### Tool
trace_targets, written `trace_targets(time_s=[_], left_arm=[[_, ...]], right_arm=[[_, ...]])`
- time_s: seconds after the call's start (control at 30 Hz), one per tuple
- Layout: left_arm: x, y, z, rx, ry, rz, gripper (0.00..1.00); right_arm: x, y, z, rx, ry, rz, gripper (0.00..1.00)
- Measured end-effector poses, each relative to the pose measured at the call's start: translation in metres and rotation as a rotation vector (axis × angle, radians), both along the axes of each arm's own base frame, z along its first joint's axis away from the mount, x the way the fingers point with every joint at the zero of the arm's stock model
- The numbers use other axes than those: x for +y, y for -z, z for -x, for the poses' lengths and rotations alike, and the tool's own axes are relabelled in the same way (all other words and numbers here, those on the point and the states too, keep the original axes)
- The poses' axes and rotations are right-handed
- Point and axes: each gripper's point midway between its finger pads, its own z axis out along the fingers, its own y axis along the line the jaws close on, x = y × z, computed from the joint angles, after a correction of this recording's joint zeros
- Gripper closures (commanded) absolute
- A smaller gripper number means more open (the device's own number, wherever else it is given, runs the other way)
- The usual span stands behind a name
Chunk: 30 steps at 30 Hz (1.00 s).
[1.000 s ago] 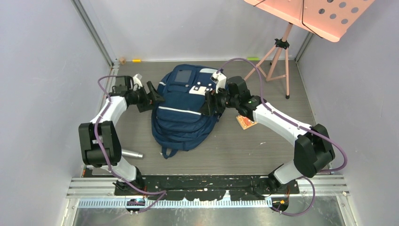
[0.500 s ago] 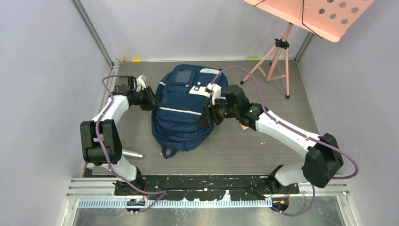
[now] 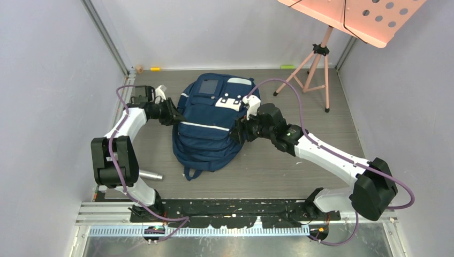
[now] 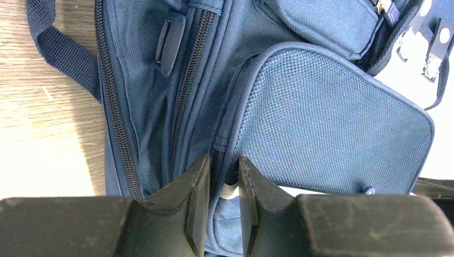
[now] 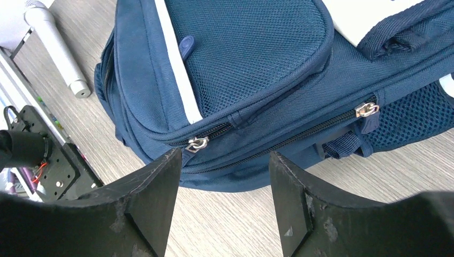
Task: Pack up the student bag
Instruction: Unzip the student bag at the center of the board.
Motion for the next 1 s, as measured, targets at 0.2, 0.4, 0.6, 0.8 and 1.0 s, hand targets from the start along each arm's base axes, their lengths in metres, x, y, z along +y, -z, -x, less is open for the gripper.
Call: trace_targets(time_s=[0.2,0.4,0.6,0.8,1.0], left_arm=[[0.000,0.000,0.000,0.000,0.000,0.000,0.75],[0.000,0.000,0.000,0.000,0.000,0.000,0.77],[0.000,0.000,0.000,0.000,0.000,0.000,0.79],[0.000,0.000,0.000,-0.002,0.002,-0.003,1.00],[0.001,0.001,0.000,-0.002,-0.002,-0.007,1.00]], right_arm=[[0.006,0.005,0.005,-0.004,0.019,-0.001,0.42],[0.020,0.000,0.014,0.001,0.007,-0.042,0.47],[0.029,0.010,0.014,0.038,0.023,-0.053,0.55],[0.034,0.015,0.017,0.069,0.034,-0.056,0.75],[0.036,0.016,0.021,0.109,0.069,-0.081,0.91]])
